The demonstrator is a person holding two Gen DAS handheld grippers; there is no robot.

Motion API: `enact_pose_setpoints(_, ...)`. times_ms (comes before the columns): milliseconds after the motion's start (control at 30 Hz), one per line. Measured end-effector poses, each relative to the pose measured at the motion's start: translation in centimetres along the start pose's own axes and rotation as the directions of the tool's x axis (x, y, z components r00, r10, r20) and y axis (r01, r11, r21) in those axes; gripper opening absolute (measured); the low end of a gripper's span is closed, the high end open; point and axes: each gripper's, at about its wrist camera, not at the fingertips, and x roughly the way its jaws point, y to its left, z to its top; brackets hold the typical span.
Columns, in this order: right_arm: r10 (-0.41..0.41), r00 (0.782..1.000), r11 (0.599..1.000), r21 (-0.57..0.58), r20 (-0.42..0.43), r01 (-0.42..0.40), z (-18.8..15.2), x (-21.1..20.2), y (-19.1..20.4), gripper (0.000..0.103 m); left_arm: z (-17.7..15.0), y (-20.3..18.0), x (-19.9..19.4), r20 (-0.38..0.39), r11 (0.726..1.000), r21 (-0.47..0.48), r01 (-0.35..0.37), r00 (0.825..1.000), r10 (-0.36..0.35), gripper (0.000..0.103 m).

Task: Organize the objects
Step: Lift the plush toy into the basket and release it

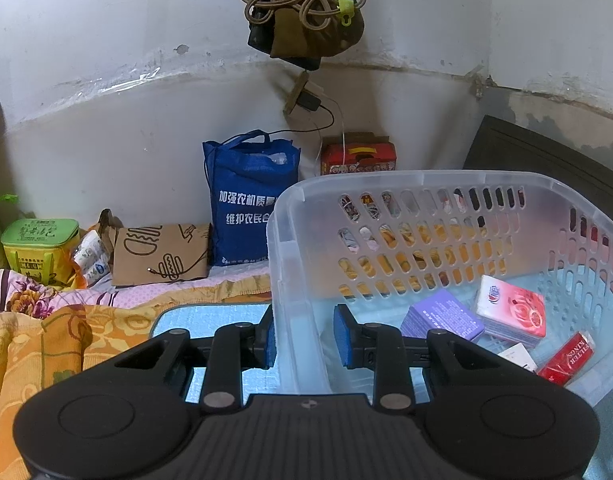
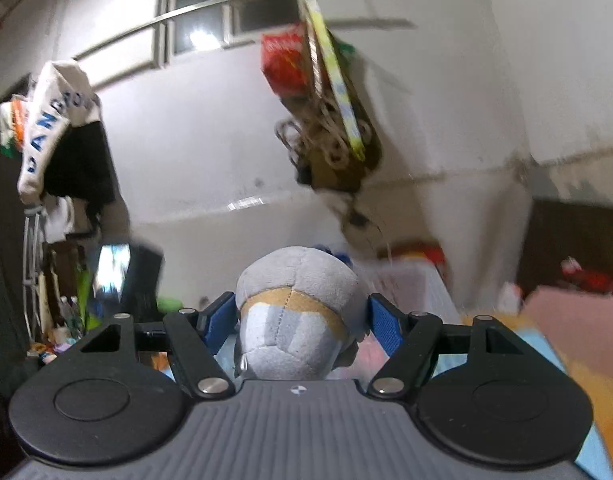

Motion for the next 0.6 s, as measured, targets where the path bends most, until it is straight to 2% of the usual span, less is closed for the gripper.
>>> enact_pose_setpoints(67,-0.015,1.000,0.999,-0.031,-0.015,0.014,2.1,2.2,0.5,0.074,0.0,0.0,0.0,-0.001,1.000,-0.003,-0.001,1.000,0.001,0.033)
enact_pose_setpoints(167,-0.004,0.994,1.000,-0.028,-0.107,0.001,4.5,7.0,0.7,0.074,0.0,0.0,0.1,-0.001,1.000,-0.005,0.000,1.000,0.000,0.033)
enact_pose_setpoints(233,-0.014,0.984,0.999,-0.031,-0.179,0.008,5.1,9.9,1.0,0.074,0.0,0.0,0.1,-0.001,1.000,-0.005,-0.001,1.000,0.001,0.033)
enact_pose_setpoints(333,-0.026,0.974,0.997,-0.071,-0.223,0.010,5.2,13.7,2.1,0.075,0.0,0.0,0.1,-0.001,1.000,-0.006,0.000,1.000,0.000,0.033)
enact_pose_setpoints(433,-0.005,0.962,0.994,-0.105,-0.272,-0.025,4.9,16.3,3.1,0.080,0.0,0.1,0.1,-0.001,1.000,-0.006,0.003,1.000,-0.003,0.033)
enact_pose_setpoints(467,-0.011,0.966,0.995,-0.100,-0.259,-0.016,4.7,16.3,3.0,0.091,0.0,0.1,0.1,-0.002,1.000,-0.006,0.004,1.000,-0.004,0.033)
enact_pose_setpoints(533,-0.014,0.972,0.997,-0.080,-0.234,-0.005,4.5,15.9,2.7,0.102,0.0,0.1,0.1,-0.003,1.000,-0.006,0.007,1.000,-0.007,0.033)
enact_pose_setpoints(567,-0.016,0.976,0.998,-0.066,-0.217,0.001,4.4,15.3,2.3,0.102,0.0,0.1,0.1,-0.004,1.000,-0.006,0.010,1.000,-0.010,0.034)
enact_pose_setpoints(600,-0.021,0.978,0.999,-0.053,-0.207,0.010,4.3,14.9,2.0,0.102,0.0,0.2,0.1,-0.003,1.000,-0.005,0.010,1.000,-0.010,0.030)
